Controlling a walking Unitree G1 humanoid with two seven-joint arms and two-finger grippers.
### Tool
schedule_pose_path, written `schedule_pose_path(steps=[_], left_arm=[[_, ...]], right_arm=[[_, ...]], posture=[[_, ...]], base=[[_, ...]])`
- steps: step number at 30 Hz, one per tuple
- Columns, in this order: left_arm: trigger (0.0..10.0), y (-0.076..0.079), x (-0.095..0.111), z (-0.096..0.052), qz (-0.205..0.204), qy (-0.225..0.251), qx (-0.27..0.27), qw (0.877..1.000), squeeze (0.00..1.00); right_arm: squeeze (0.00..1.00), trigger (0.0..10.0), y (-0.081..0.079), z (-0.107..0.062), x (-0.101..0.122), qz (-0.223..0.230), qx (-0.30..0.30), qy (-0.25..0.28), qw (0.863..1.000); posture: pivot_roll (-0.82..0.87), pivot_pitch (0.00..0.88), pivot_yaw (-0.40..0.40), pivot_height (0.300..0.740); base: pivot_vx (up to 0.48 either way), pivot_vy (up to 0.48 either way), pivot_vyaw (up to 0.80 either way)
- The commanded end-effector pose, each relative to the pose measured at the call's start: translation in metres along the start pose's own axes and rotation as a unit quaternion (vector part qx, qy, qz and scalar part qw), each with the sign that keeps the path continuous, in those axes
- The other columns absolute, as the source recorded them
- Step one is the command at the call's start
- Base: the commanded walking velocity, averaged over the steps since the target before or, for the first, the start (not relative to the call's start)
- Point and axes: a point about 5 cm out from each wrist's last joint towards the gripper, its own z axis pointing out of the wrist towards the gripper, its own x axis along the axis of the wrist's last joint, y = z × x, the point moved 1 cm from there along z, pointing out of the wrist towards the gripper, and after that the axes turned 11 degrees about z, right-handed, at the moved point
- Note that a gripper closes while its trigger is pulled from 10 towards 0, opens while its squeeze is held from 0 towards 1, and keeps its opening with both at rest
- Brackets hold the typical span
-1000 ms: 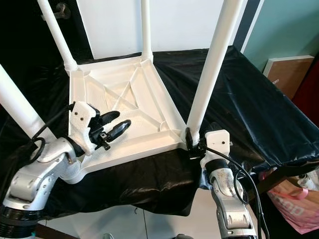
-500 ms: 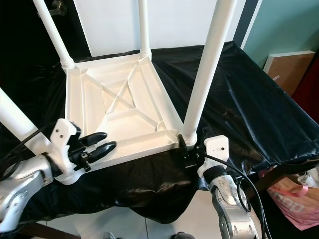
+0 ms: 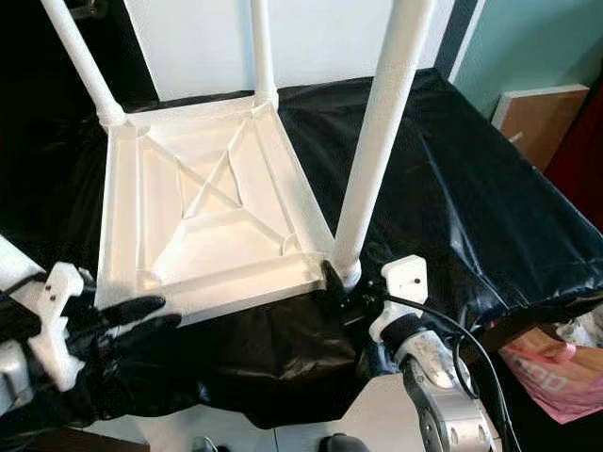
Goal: Building children table
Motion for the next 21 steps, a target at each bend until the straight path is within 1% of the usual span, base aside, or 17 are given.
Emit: schedule_pose_path(steps=[1, 3, 6, 12, 14, 15, 19, 21], left_arm=[[10.0, 0.003, -0.001, -0.015, -0.006, -0.012, -0.005, 1.0, 0.0], [10.0, 0.006, 0.001, -0.02, -0.009, -0.009, -0.001, 1.0, 0.0], [10.0, 0.006, 0.004, -0.024, -0.013, -0.002, 0.006, 1.0, 0.0], [10.0, 0.007, 0.001, -0.031, -0.019, -0.012, 0.014, 1.0, 0.0], [10.0, 0.008, 0.002, -0.038, -0.024, -0.013, 0.018, 0.999, 0.0], [10.0, 0.008, 0.002, -0.038, -0.024, -0.013, 0.018, 0.999, 0.0], [10.0, 0.008, 0.005, -0.06, -0.043, 0.006, 0.048, 0.998, 0.0], [10.0, 0.009, 0.005, -0.066, -0.047, 0.008, 0.057, 0.997, 0.0]], right_arm=[[0.0, 10.0, 0.004, -0.002, -0.001, 0.007, 0.003, -0.009, 1.0], [0.0, 10.0, 0.006, -0.001, -0.001, 0.009, 0.004, -0.01, 1.0], [0.0, 10.0, 0.008, 0.002, -0.001, 0.015, 0.0, -0.01, 1.0], [0.0, 10.0, 0.015, 0.009, 0.001, 0.017, -0.004, -0.004, 1.0], [0.0, 10.0, 0.02, 0.018, 0.005, 0.019, -0.001, 0.003, 1.0], [0.0, 10.0, 0.02, 0.018, 0.005, 0.019, -0.001, 0.003, 1.0], [0.0, 10.0, 0.026, 0.044, 0.008, 0.021, 0.02, 0.009, 1.0], [0.0, 10.0, 0.027, 0.05, 0.008, 0.02, 0.025, 0.008, 0.999]], posture=[[-0.07, 0.134, -0.024, 0.74], [-0.07, 0.134, -0.027, 0.74], [-0.06, 0.133, -0.028, 0.74], [-0.05, 0.13, -0.035, 0.74], [-0.04, 0.125, -0.043, 0.74], [-0.04, 0.125, -0.043, 0.74], [0.0, 0.117, -0.062, 0.74], [0.01, 0.115, -0.069, 0.74]], base=[[0.0, 0.0, 0.0], [0.0, 0.0, 0.0], [0.0, 0.0, 0.0], [0.0, 0.0, 0.0], [0.0, 0.0, 0.0], [0.0, 0.0, 0.0], [0.0, 0.0, 0.0], [0.0, 0.0, 0.0]])
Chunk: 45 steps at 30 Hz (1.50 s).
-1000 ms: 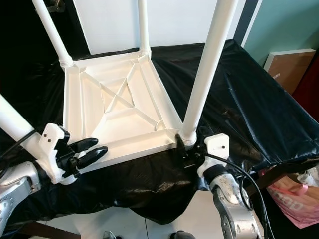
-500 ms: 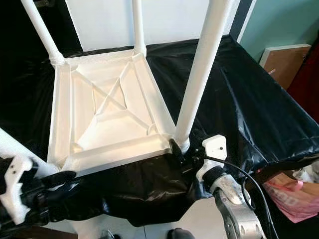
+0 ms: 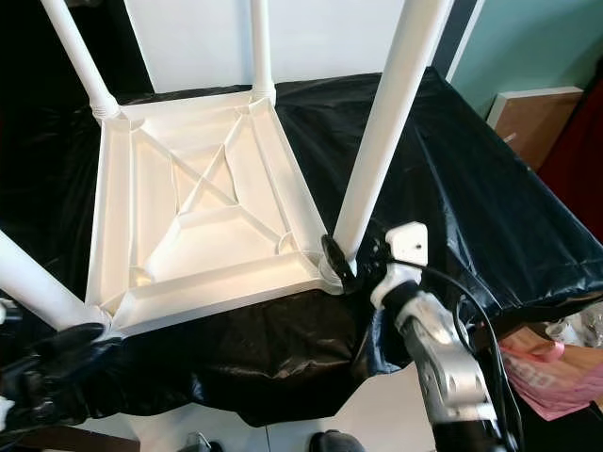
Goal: Building children table
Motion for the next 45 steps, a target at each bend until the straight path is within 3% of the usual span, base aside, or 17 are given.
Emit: schedule_pose_path(steps=[1, 7, 11, 14, 15, 18, 19, 20, 22, 24, 25, 33, 34, 36, 39, 45], left_arm=[[10.0, 0.007, 0.004, -0.004, 0.001, 0.012, -0.03, 0.999, 0.0], [10.0, 0.012, 0.003, -0.015, -0.007, 0.019, -0.009, 1.0, 0.0], [10.0, 0.005, -0.004, -0.03, -0.01, 0.001, 0.029, 1.0, 0.0], [10.0, -0.019, -0.009, -0.046, -0.001, -0.016, 0.091, 0.996, 0.0], [10.0, -0.019, -0.009, -0.046, -0.001, -0.016, 0.091, 0.996, 0.0], [10.0, -0.055, -0.006, -0.052, 0.03, -0.023, 0.178, 0.983, 0.0], [10.0, -0.055, -0.006, -0.052, 0.03, -0.023, 0.178, 0.983, 0.0], [10.0, -0.079, 0.0, -0.046, 0.058, -0.014, 0.225, 0.973, 0.0], [10.0, -0.084, 0.002, -0.044, 0.065, -0.012, 0.234, 0.97, 0.0], [10.0, -0.109, 0.012, -0.025, 0.082, 0.023, 0.266, 0.96, 0.0], [10.0, -0.109, 0.012, -0.025, 0.082, 0.023, 0.266, 0.96, 0.0], [10.0, -0.152, 0.03, 0.023, 0.092, 0.075, 0.293, 0.949, 0.0], [10.0, -0.152, 0.03, 0.023, 0.092, 0.075, 0.293, 0.949, 0.0], [10.0, -0.166, 0.041, 0.04, 0.086, 0.104, 0.303, 0.943, 0.0], [10.0, -0.169, 0.044, 0.045, 0.082, 0.111, 0.303, 0.943, 0.0], [10.0, -0.185, 0.054, 0.082, 0.078, 0.116, 0.327, 0.934, 0.0]], right_arm=[[0.0, 10.0, 0.004, -0.001, -0.006, 0.006, -0.002, -0.008, 1.0], [0.0, 10.0, 0.011, 0.006, -0.007, -0.005, -0.003, -0.015, 1.0], [0.0, 10.0, 0.019, 0.01, -0.007, -0.01, -0.005, -0.017, 1.0], [0.0, 10.0, 0.022, 0.013, -0.006, -0.014, -0.003, -0.015, 1.0], [0.0, 10.0, 0.022, 0.013, -0.006, -0.014, -0.003, -0.015, 1.0], [0.0, 10.0, 0.023, 0.016, -0.006, -0.016, -0.001, -0.011, 1.0], [0.0, 10.0, 0.023, 0.016, -0.006, -0.016, -0.001, -0.011, 1.0], [0.0, 10.0, 0.02, 0.016, -0.005, -0.015, 0.001, -0.008, 1.0], [0.0, 10.0, 0.019, 0.016, -0.006, -0.015, 0.002, -0.008, 1.0], [0.0, 10.0, 0.013, 0.015, -0.007, -0.011, 0.005, -0.005, 1.0], [0.0, 10.0, 0.013, 0.015, -0.007, -0.011, 0.005, -0.005, 1.0], [0.0, 10.0, 0.002, 0.002, -0.016, 0.007, -0.004, -0.008, 1.0], [0.0, 10.0, 0.002, 0.002, -0.016, 0.007, -0.004, -0.008, 1.0], [0.0, 10.0, 0.001, -0.004, -0.021, 0.01, -0.015, -0.013, 1.0], [0.0, 10.0, 0.001, -0.006, -0.022, 0.011, -0.017, -0.014, 1.0], [0.0, 10.0, 0.002, -0.017, -0.028, 0.012, -0.044, -0.025, 0.999]], posture=[[0.01, 0.115, -0.069, 0.74], [0.04, 0.109, -0.09, 0.74], [0.06, 0.106, -0.103, 0.74], [0.07, 0.1, -0.099, 0.74], [0.07, 0.1, -0.099, 0.74], [0.07, 0.089, -0.09, 0.74], [0.07, 0.089, -0.09, 0.74], [0.06, 0.084, -0.088, 0.74], [0.06, 0.084, -0.088, 0.74], [0.04, 0.079, -0.076, 0.74], [0.04, 0.079, -0.076, 0.74], [-0.03, 0.073, -0.045, 0.74], [-0.03, 0.073, -0.045, 0.74], [-0.06, 0.071, -0.034, 0.74], [-0.06, 0.071, -0.032, 0.74], [-0.08, 0.07, -0.023, 0.74]], base=[[0.0, 0.0, 0.0], [0.0, 0.0, 0.0], [0.0, 0.0, 0.0], [0.0, 0.0, 0.0], [0.0, 0.0, 0.0], [0.0, 0.0, 0.0], [0.0, 0.0, 0.0], [0.0, 0.0, 0.0], [0.0, 0.0, 0.0], [0.0, 0.0, 0.0], [0.0, 0.0, 0.0], [0.0, 0.0, 0.0], [0.0, 0.0, 0.0], [0.0, 0.0, 0.0], [0.0, 0.0, 0.0], [0.0, 0.0, 0.0]])
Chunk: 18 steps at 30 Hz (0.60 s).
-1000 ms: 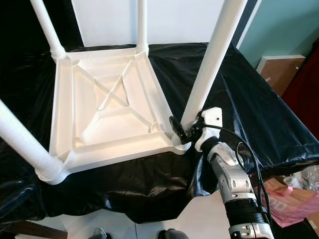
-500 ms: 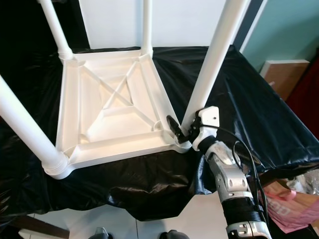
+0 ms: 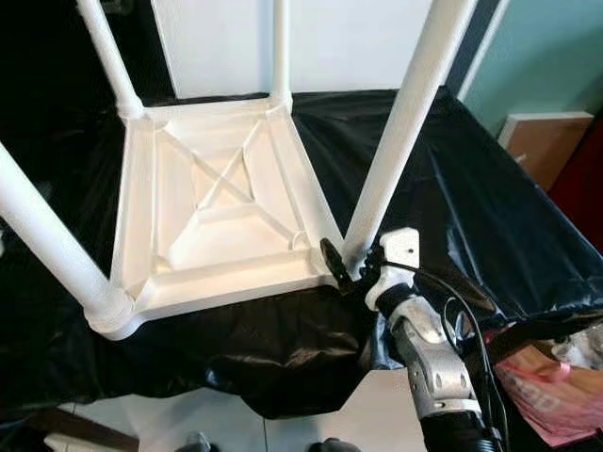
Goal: Building children table
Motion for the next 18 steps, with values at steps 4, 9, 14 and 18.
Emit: schedule_pose_path(steps=[4, 9, 14, 18], left_arm=[[10.0, 0.013, -0.001, 0.021, 0.002, 0.005, 0.011, 1.0, 0.0], [10.0, 0.039, 0.007, 0.04, -0.005, 0.041, -0.034, 0.999, 0.0], [10.0, 0.071, 0.009, 0.049, -0.023, 0.078, -0.111, 0.991, 0.0], [10.0, 0.086, 0.01, 0.051, -0.025, 0.094, -0.145, 0.985, 0.0]], right_arm=[[0.0, 10.0, 0.001, -0.01, -0.007, -0.005, -0.027, -0.015, 1.0], [0.0, 10.0, -0.001, -0.019, -0.013, 0.003, -0.052, -0.025, 0.998], [0.0, 10.0, -0.007, -0.031, -0.016, 0.008, -0.057, -0.031, 0.998], [0.0, 10.0, -0.007, -0.039, -0.017, 0.009, -0.061, -0.036, 0.997]], posture=[[-0.11, 0.073, -0.017, 0.74], [-0.12, 0.077, -0.011, 0.74], [-0.15, 0.087, -0.009, 0.74], [-0.15, 0.089, -0.01, 0.74]], base=[[0.0, 0.0, 0.0], [0.0, 0.0, 0.0], [0.0, 0.0, 0.0], [0.0, 0.0, 0.0]])
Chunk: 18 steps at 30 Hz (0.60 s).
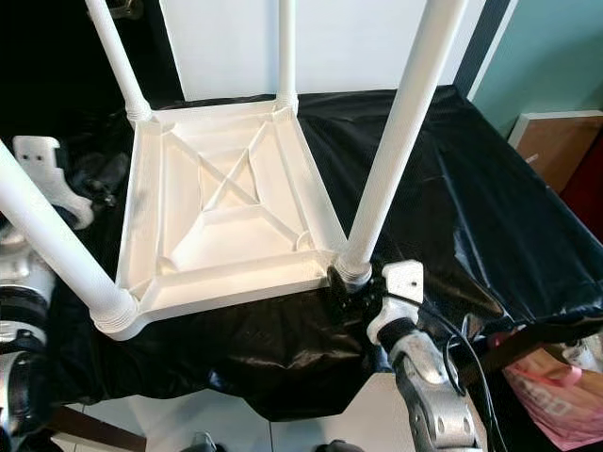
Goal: Building children table
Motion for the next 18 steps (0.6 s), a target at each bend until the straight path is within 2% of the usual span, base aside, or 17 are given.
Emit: schedule_pose_path(steps=[1, 6, 9, 13, 15, 18], left_arm=[[10.0, 0.018, 0.001, 0.002, 0.003, 0.022, -0.101, 0.995, 0.0], [10.0, 0.033, 0.001, 0.002, -0.003, 0.038, -0.141, 0.989, 0.0], [10.0, 0.048, 0.004, -0.001, -0.013, 0.061, -0.173, 0.983, 0.0], [10.0, 0.057, 0.004, -0.004, -0.015, 0.069, -0.186, 0.98, 0.0], [10.0, 0.068, 0.005, -0.007, -0.014, 0.078, -0.199, 0.977, 0.0], [10.0, 0.075, 0.006, -0.009, -0.018, 0.083, -0.208, 0.974, 0.0]], right_arm=[[0.0, 10.0, 0.002, -0.004, -0.001, -0.003, -0.005, -0.009, 1.0], [0.0, 10.0, 0.008, -0.009, 0.001, -0.014, -0.022, -0.006, 1.0], [0.0, 10.0, 0.016, -0.009, 0.006, -0.02, -0.056, 0.006, 0.998], [0.0, 10.0, 0.02, -0.01, 0.006, -0.024, -0.078, 0.008, 0.997], [0.0, 10.0, 0.026, -0.015, 0.005, -0.032, -0.115, 0.007, 0.993], [0.0, 10.0, 0.03, -0.02, 0.003, -0.034, -0.141, 0.005, 0.989]], posture=[[-0.15, 0.089, -0.01, 0.74], [-0.16, 0.092, -0.009, 0.74], [-0.16, 0.093, -0.011, 0.74], [-0.15, 0.09, -0.015, 0.74], [-0.14, 0.084, -0.024, 0.74], [-0.14, 0.083, -0.026, 0.74]], base=[[0.0, 0.0, 0.0], [0.0, 0.0, 0.0], [0.0, 0.0, 0.0], [0.0, 0.0, 0.0], [0.0, 0.0, 0.0], [0.0, 0.0, 0.0]])
